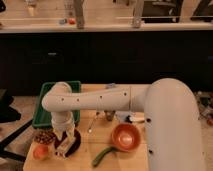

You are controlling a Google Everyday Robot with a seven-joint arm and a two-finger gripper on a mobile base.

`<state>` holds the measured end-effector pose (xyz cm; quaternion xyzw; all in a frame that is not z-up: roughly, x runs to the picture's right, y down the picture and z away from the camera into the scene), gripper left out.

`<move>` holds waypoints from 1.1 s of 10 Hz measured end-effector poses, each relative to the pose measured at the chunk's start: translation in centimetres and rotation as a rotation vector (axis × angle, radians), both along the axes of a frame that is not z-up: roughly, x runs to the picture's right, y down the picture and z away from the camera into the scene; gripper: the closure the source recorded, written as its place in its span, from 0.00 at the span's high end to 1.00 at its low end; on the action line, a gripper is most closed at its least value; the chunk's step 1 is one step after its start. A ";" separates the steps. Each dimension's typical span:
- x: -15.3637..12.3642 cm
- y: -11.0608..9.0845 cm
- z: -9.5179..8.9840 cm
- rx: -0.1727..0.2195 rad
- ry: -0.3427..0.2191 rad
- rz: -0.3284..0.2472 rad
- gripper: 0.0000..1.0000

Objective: Wipe tray with eraser

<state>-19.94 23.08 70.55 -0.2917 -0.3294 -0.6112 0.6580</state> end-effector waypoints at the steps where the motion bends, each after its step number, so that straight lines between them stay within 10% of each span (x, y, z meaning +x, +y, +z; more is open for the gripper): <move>1: -0.1 0.1 0.2 -0.001 0.002 -0.003 0.55; 4: -0.3 0.7 1.3 -0.006 0.015 -0.013 0.75; 11: 0.2 1.6 2.4 -0.022 0.035 -0.013 0.75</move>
